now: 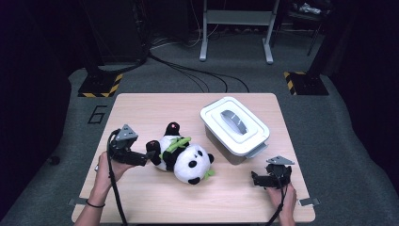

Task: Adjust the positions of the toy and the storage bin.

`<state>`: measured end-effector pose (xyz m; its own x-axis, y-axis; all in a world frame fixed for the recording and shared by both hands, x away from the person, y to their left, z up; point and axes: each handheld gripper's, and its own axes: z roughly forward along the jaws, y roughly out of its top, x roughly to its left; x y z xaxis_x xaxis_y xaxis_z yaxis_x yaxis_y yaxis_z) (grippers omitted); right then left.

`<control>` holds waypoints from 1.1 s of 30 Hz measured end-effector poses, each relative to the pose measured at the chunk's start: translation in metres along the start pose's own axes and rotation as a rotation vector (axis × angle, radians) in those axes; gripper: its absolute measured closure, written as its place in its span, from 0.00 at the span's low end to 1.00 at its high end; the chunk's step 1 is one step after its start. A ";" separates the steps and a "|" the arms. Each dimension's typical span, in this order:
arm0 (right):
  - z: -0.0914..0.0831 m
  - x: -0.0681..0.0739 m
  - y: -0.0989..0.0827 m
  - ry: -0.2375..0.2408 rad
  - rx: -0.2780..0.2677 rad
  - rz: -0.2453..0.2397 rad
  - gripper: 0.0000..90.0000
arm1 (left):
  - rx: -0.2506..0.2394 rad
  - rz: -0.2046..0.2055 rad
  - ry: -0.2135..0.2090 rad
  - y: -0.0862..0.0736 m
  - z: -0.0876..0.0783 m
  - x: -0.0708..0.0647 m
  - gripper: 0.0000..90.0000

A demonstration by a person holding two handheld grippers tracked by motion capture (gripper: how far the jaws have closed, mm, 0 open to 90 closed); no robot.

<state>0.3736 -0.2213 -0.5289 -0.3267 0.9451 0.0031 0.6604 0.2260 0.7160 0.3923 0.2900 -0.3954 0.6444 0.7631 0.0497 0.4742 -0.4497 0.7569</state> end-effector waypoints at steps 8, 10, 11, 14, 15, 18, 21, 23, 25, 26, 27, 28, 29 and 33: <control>0.000 0.000 0.000 0.000 0.000 -0.001 0.00 | 0.017 -0.054 0.052 -0.022 -0.012 0.017 0.02; 0.000 0.000 0.000 0.000 0.000 0.000 0.00 | 0.017 -0.070 0.067 -0.027 -0.014 0.019 0.01; 0.000 0.000 0.000 0.000 0.000 0.000 0.00 | 0.018 -0.075 0.074 -0.030 -0.016 0.020 0.00; 0.000 0.000 0.000 0.000 0.000 -0.001 0.00 | 0.018 -0.096 0.099 -0.040 -0.020 0.025 0.00; 0.000 0.000 0.000 0.000 0.000 0.000 0.00 | 0.023 -0.107 0.103 -0.043 -0.022 0.026 0.00; 0.000 0.000 0.000 0.000 0.001 0.000 0.00 | 0.015 -0.126 0.128 -0.054 -0.026 0.032 0.00; 0.000 0.000 0.000 0.000 0.000 0.000 0.00 | 0.013 -0.149 0.144 -0.062 -0.035 0.039 0.00; 0.000 0.000 0.000 0.000 0.001 0.000 0.00 | -0.001 -0.169 0.162 -0.069 -0.039 0.043 0.00; 0.000 0.000 0.000 0.000 0.002 0.000 0.00 | 0.002 -0.186 0.174 -0.076 -0.043 0.047 0.00; 0.000 0.000 0.000 0.000 0.001 0.000 0.00 | 0.007 -0.192 0.183 -0.079 -0.044 0.049 0.00; 0.000 0.000 0.000 0.000 0.002 -0.001 0.00 | 0.004 -0.200 0.193 -0.083 -0.045 0.050 0.00; 0.000 0.000 0.000 0.000 0.002 0.000 0.00 | 0.010 -0.208 0.195 -0.088 -0.046 0.052 0.00; 0.000 0.000 0.000 0.000 0.002 0.000 0.00 | 0.016 -0.219 0.198 -0.092 -0.046 0.054 0.00; 0.000 0.000 0.000 0.000 0.001 0.000 0.00 | 0.038 -0.256 0.217 -0.110 -0.038 0.061 0.00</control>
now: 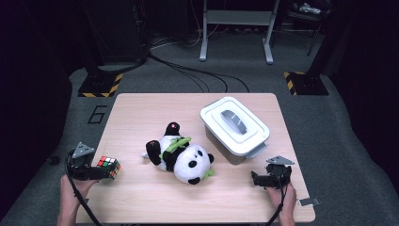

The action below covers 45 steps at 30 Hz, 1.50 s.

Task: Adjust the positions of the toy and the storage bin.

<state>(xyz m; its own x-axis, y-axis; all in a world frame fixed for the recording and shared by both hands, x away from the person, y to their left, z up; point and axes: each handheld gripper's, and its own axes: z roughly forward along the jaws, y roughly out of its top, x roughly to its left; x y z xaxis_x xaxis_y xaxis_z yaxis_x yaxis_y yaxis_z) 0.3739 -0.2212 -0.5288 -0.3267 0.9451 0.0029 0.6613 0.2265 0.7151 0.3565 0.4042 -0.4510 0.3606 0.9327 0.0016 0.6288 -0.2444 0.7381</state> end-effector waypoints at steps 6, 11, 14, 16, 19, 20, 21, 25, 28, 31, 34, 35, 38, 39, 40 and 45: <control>0.000 0.000 0.000 0.000 0.001 0.000 0.00 | 0.022 -0.061 0.008 -0.018 0.024 0.012 0.04; 0.000 0.000 0.000 -0.001 0.000 0.002 0.00 | 0.038 -0.083 0.010 -0.027 0.037 0.014 0.17; 0.000 0.000 0.000 0.001 0.002 -0.002 0.00 | 0.002 -0.102 0.017 -0.031 0.042 0.015 0.21; 0.000 0.000 0.000 0.000 0.001 0.000 0.00 | -0.001 -0.099 0.011 -0.032 0.041 0.014 0.32; 0.000 0.000 0.000 0.000 0.000 0.001 0.00 | -0.015 -0.100 0.041 -0.032 0.041 0.011 0.37; 0.000 0.000 0.000 0.000 0.000 0.000 0.00 | -0.003 -0.095 0.049 -0.032 0.041 0.010 0.37; 0.000 0.000 0.000 0.000 0.001 0.000 0.00 | -0.018 -0.097 0.058 -0.032 0.042 0.009 0.38; 0.000 0.000 0.000 0.000 0.000 0.001 0.00 | -0.017 -0.112 0.067 -0.030 0.043 0.010 0.38; 0.000 0.000 0.000 0.000 0.000 0.000 0.00 | -0.036 -0.129 0.086 -0.026 0.042 0.012 0.38; 0.000 0.000 0.000 0.000 0.001 0.000 0.00 | -0.050 -0.140 0.096 -0.020 0.041 0.013 0.38; 0.000 0.000 0.000 0.000 0.000 0.001 0.00 | -0.052 -0.146 0.114 -0.013 0.042 0.017 0.38; 0.000 0.000 0.000 0.002 0.003 -0.007 0.00 | -0.055 -0.155 0.116 -0.011 0.044 0.019 0.38; 0.000 0.000 0.000 0.000 0.001 0.000 0.00 | -0.050 -0.171 0.130 -0.005 0.049 0.024 0.38; 0.000 0.000 0.000 0.000 0.002 -0.004 0.00 | -0.054 -0.177 0.135 -0.003 0.051 0.026 0.38; 0.000 0.000 0.000 0.000 0.001 0.000 0.00 | -0.058 -0.182 0.145 -0.001 0.053 0.027 0.38; 0.000 0.000 0.000 0.000 0.003 -0.005 0.00 | -0.050 -0.199 0.152 0.008 0.065 0.032 0.38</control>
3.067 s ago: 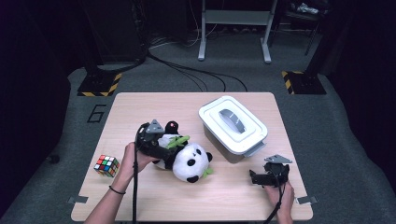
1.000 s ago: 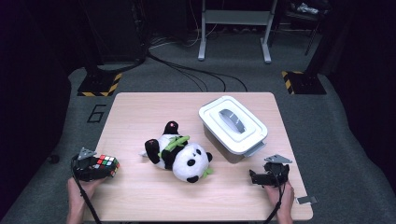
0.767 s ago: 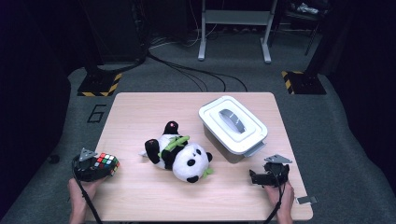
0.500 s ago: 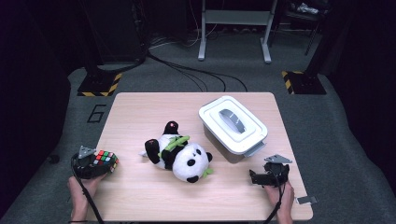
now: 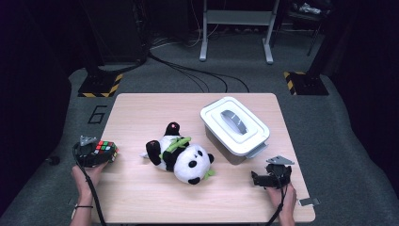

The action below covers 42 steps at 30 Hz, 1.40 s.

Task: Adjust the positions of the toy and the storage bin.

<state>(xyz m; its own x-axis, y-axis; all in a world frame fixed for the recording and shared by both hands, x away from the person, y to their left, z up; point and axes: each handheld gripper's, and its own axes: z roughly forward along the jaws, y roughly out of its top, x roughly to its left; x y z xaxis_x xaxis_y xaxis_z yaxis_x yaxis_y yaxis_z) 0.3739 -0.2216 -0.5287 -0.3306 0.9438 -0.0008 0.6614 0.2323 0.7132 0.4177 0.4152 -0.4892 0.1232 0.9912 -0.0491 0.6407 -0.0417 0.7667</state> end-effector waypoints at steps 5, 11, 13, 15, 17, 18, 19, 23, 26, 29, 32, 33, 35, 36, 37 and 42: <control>0.000 0.001 0.000 -0.001 -0.003 0.007 0.00 | 0.038 0.005 0.025 0.001 0.016 0.000 0.38; 0.000 0.000 0.000 0.000 -0.002 0.005 0.00 | 0.028 -0.011 0.025 -0.001 0.017 0.001 0.36; 0.000 0.000 0.000 0.000 -0.003 0.005 0.00 | 0.027 -0.011 0.029 0.000 0.012 0.001 0.26; 0.000 0.000 0.000 0.000 -0.002 0.005 0.00 | 0.023 -0.008 0.022 0.001 0.006 0.001 0.22; 0.000 0.000 0.000 0.000 -0.002 0.005 0.00 | 0.028 -0.004 0.010 0.001 -0.001 -0.001 0.17; 0.000 0.000 0.000 0.000 -0.002 0.005 0.00 | 0.026 0.005 0.007 0.002 -0.004 -0.001 0.17; 0.000 0.000 0.000 0.000 -0.002 0.005 0.00 | 0.026 0.007 0.001 0.002 -0.007 -0.002 0.16; 0.000 0.000 0.000 0.000 -0.002 0.005 0.00 | 0.030 0.033 -0.023 0.005 -0.021 -0.007 0.12; 0.000 0.000 0.000 0.000 0.000 0.001 0.00 | 0.010 0.045 -0.043 0.010 -0.034 -0.011 0.11; 0.000 -0.001 0.000 0.001 0.002 -0.007 0.00 | -0.022 0.062 -0.063 0.016 -0.045 -0.020 0.10; 0.000 0.000 0.000 0.001 0.000 0.001 0.00 | -0.020 0.101 -0.094 0.024 -0.055 -0.032 0.08; 0.000 0.000 0.000 0.000 0.001 -0.001 0.00 | -0.028 0.115 -0.104 0.027 -0.058 -0.038 0.08; 0.000 0.000 0.000 0.000 -0.002 0.006 0.00 | -0.029 0.138 -0.142 0.032 -0.063 -0.049 0.07; 0.000 0.000 0.000 0.000 -0.002 0.006 0.00 | -0.031 0.156 -0.153 0.035 -0.064 -0.055 0.07; 0.000 0.000 0.000 0.000 -0.001 0.002 0.00 | -0.036 0.170 -0.163 0.037 -0.066 -0.062 0.07; 0.000 0.000 0.000 0.000 -0.003 0.006 0.00 | -0.037 0.251 -0.242 0.050 -0.068 -0.095 0.07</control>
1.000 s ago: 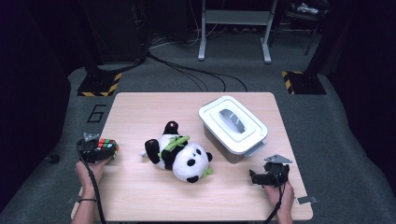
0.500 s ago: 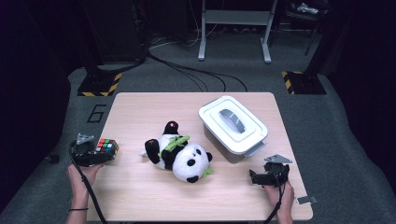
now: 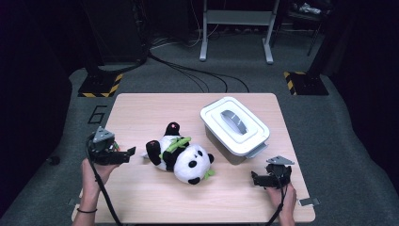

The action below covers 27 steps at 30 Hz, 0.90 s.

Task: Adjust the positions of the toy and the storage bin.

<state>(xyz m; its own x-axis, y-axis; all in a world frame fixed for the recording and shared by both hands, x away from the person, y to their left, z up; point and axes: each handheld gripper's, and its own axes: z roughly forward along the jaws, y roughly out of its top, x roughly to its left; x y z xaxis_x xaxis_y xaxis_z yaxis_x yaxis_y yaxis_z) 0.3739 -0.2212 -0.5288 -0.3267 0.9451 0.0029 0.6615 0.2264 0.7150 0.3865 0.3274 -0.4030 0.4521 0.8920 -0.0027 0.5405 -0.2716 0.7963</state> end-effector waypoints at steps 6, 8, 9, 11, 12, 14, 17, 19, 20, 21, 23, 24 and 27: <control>0.000 0.000 0.000 0.000 -0.001 0.000 0.00 | 0.007 0.071 -0.072 0.022 0.015 -0.031 0.05; 0.000 0.000 0.000 0.001 -0.001 -0.001 0.00 | -0.003 0.089 -0.093 0.030 0.019 -0.042 0.05; 0.000 0.000 0.000 0.001 -0.001 -0.001 0.00 | -0.008 0.102 -0.111 0.035 0.022 -0.049 0.05; 0.000 0.000 0.000 0.002 -0.002 -0.004 0.00 | -0.005 0.131 -0.130 0.042 0.026 -0.059 0.05; 0.000 0.000 0.000 0.002 -0.002 -0.005 0.00 | 0.004 0.154 -0.143 0.046 0.030 -0.067 0.05; 0.000 0.000 0.000 0.002 -0.002 -0.005 0.00 | 0.006 0.166 -0.161 0.050 0.036 -0.078 0.06; 0.000 0.000 0.000 0.003 -0.002 -0.005 0.00 | 0.040 0.199 -0.179 0.054 0.050 -0.094 0.06; 0.000 0.000 0.000 0.004 -0.002 -0.007 0.00 | 0.062 0.209 -0.192 0.054 0.061 -0.100 0.06; 0.000 0.000 -0.001 0.004 -0.004 -0.007 0.00 | 0.070 0.208 -0.192 0.053 0.066 -0.102 0.06; -0.001 0.000 -0.001 0.004 -0.003 -0.003 0.00 | 0.086 0.210 -0.193 0.053 0.071 -0.102 0.06; 0.000 0.000 0.000 0.004 -0.003 -0.006 0.00 | 0.091 0.203 -0.191 0.050 0.079 -0.103 0.07; 0.000 0.000 0.000 0.004 -0.004 -0.007 0.00 | 0.104 0.211 -0.187 0.049 0.081 -0.103 0.08; 0.000 0.000 0.000 0.005 -0.004 -0.007 0.00 | 0.107 0.210 -0.190 0.044 0.086 -0.103 0.18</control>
<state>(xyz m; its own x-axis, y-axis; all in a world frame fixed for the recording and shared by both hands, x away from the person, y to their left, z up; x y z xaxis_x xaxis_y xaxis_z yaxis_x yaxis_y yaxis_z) 0.3734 -0.2218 -0.5289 -0.3342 0.9425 0.0013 0.6567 0.2319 0.7176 0.4253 0.1922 -0.4198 0.6811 0.7314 0.0345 0.4884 -0.4888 0.7229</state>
